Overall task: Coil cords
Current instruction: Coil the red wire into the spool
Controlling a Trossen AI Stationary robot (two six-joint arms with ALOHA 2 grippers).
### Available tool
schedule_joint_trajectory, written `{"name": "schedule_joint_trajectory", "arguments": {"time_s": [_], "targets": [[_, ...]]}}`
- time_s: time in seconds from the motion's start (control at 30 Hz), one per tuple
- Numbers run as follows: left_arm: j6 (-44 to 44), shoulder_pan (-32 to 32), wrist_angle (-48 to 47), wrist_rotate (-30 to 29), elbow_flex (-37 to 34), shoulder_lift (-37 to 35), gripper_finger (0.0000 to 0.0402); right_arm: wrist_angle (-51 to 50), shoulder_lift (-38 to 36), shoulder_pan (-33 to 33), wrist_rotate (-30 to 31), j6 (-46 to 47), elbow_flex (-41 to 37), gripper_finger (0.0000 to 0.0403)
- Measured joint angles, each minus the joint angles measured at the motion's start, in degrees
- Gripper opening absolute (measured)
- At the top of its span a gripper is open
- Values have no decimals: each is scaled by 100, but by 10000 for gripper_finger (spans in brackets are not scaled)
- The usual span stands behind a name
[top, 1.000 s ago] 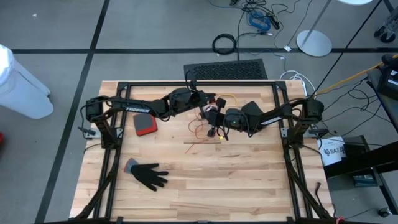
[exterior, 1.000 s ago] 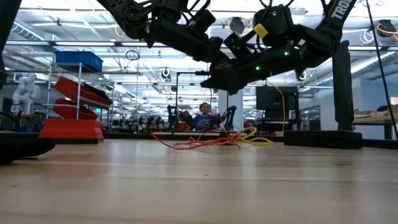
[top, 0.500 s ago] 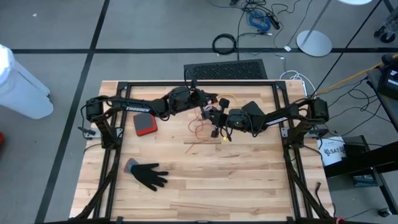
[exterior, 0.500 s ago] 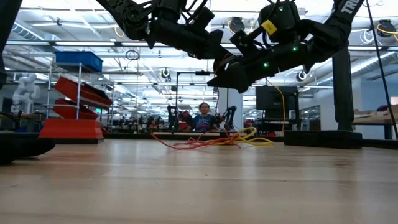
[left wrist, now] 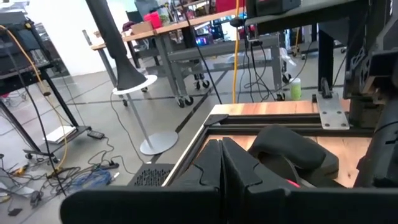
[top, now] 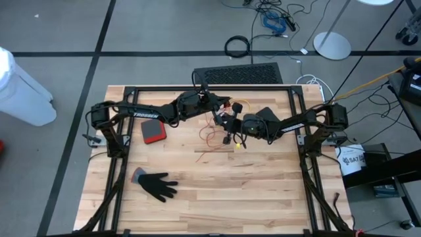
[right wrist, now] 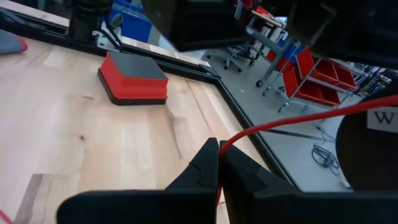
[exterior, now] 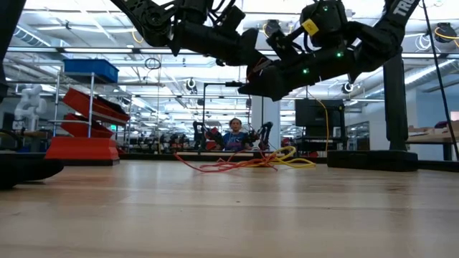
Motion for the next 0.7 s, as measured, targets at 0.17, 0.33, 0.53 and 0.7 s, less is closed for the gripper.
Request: {"name": "schedule_joint_trajectory", "arguments": {"time_s": [0.17,0.33,0.53,0.7], "targets": [[-15,0,25,-22,0,0,0,24,0,12,-75,20,0,0],[-121,0,145,-52,0,0,0,242,0,-29,-197,23,0,0],[-180,63,175,-20,2,0,0,221,-130,-30,-331,-44,-4,8],[-244,131,232,87,13,-1,0,-290,-460,-25,-420,-86,-4,11]]}}
